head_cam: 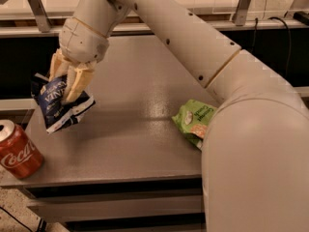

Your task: Move blue chip bag near coke can

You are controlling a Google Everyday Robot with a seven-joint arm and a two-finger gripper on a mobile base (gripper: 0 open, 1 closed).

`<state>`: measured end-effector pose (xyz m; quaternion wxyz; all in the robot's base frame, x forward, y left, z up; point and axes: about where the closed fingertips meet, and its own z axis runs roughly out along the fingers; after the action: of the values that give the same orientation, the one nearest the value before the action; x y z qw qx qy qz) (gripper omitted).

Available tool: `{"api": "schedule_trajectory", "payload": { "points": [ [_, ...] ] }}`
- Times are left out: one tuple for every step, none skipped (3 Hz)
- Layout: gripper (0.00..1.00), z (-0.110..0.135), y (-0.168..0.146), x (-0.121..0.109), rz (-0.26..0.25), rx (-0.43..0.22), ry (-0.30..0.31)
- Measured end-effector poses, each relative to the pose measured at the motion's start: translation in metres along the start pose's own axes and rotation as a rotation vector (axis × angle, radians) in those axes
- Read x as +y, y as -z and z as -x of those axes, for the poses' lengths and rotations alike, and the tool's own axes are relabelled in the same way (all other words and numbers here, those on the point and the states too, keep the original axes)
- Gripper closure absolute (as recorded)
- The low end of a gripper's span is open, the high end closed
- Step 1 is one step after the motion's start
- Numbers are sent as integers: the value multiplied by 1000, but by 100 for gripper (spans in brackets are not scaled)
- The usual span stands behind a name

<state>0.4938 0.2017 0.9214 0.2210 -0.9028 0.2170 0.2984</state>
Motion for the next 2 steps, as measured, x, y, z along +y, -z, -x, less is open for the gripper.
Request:
{"api": "schedule_trajectory", "payload": {
  "points": [
    [100,5,-7,-4,31,18,28],
    [100,9,-12,-7,48,39,48]
  ]
}}
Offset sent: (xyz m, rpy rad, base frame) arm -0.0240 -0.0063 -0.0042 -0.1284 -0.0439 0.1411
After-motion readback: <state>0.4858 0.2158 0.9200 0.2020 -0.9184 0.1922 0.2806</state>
